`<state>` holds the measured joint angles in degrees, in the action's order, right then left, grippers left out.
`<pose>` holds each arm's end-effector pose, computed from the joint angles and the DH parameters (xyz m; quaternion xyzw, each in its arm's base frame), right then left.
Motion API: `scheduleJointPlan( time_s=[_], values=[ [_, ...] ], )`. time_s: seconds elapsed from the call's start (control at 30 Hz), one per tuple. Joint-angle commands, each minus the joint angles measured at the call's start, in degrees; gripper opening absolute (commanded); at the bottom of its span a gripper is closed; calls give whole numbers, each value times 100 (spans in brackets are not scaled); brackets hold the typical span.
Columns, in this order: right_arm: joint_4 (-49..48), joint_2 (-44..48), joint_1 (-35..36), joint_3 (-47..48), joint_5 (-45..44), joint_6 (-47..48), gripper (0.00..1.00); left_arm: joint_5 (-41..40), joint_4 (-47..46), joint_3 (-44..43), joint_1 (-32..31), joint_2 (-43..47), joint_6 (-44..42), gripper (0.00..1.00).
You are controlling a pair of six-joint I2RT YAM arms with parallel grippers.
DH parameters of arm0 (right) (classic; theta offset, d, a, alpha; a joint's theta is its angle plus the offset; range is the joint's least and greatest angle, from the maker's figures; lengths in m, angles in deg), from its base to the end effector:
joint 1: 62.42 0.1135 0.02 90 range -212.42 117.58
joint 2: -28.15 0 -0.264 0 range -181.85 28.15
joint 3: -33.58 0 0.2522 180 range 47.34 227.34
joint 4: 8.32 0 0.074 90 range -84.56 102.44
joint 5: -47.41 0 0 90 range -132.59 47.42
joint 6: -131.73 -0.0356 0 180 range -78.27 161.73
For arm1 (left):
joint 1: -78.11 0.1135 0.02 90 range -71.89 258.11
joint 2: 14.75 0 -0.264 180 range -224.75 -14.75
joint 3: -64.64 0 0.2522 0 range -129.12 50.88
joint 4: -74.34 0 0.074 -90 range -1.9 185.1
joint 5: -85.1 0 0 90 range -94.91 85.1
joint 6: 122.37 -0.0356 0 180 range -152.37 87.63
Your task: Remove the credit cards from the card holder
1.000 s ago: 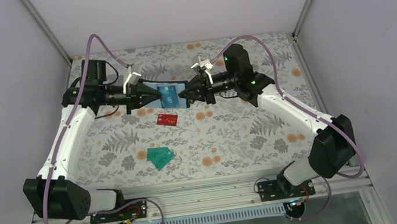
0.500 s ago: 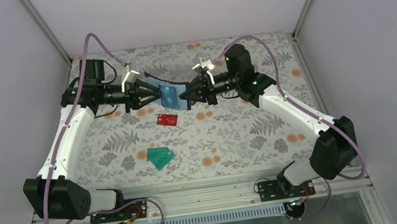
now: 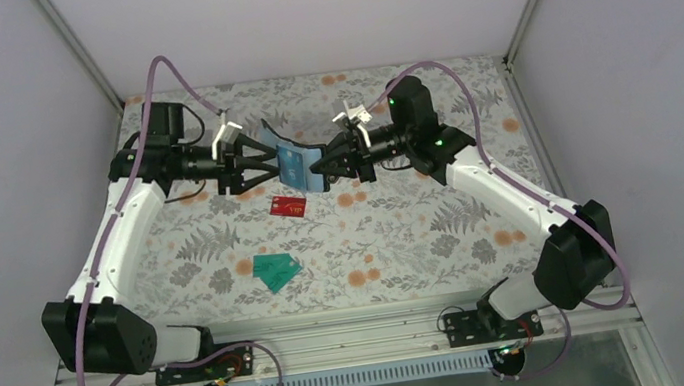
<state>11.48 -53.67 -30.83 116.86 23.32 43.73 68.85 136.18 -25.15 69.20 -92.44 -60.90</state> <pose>0.2544 0.1946 0.3534 -0.5014 0.5593 0.5518 0.3623 0.2561 -0.0747 0.3602 0.4366 0.6451 -0.5083 0.3673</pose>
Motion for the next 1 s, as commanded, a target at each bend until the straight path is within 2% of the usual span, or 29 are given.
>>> scheduleJointPlan(
  time_s=[0.0,0.37,0.63,0.8,0.9,0.93,0.97],
  values=[
    [63,197,23,81,221,263,4,173,163,-94,20,24,-373,56],
    [-7,152,27,149,99,166,4,317,264,46,139,158,-553,57],
    [-370,-37,49,169,-46,-140,4,608,332,-127,-119,56,-547,58],
    [-342,-59,34,173,-146,-69,4,717,1034,-533,-71,171,-1218,59],
    [-294,-42,24,185,-96,-45,4,509,1221,-739,172,326,-1273,64],
    [-277,-21,30,184,-71,-30,4,327,1146,-761,254,371,-1171,69],
    [-245,32,30,193,-48,-6,4,20,1039,-768,330,407,-1010,77]
  ],
)
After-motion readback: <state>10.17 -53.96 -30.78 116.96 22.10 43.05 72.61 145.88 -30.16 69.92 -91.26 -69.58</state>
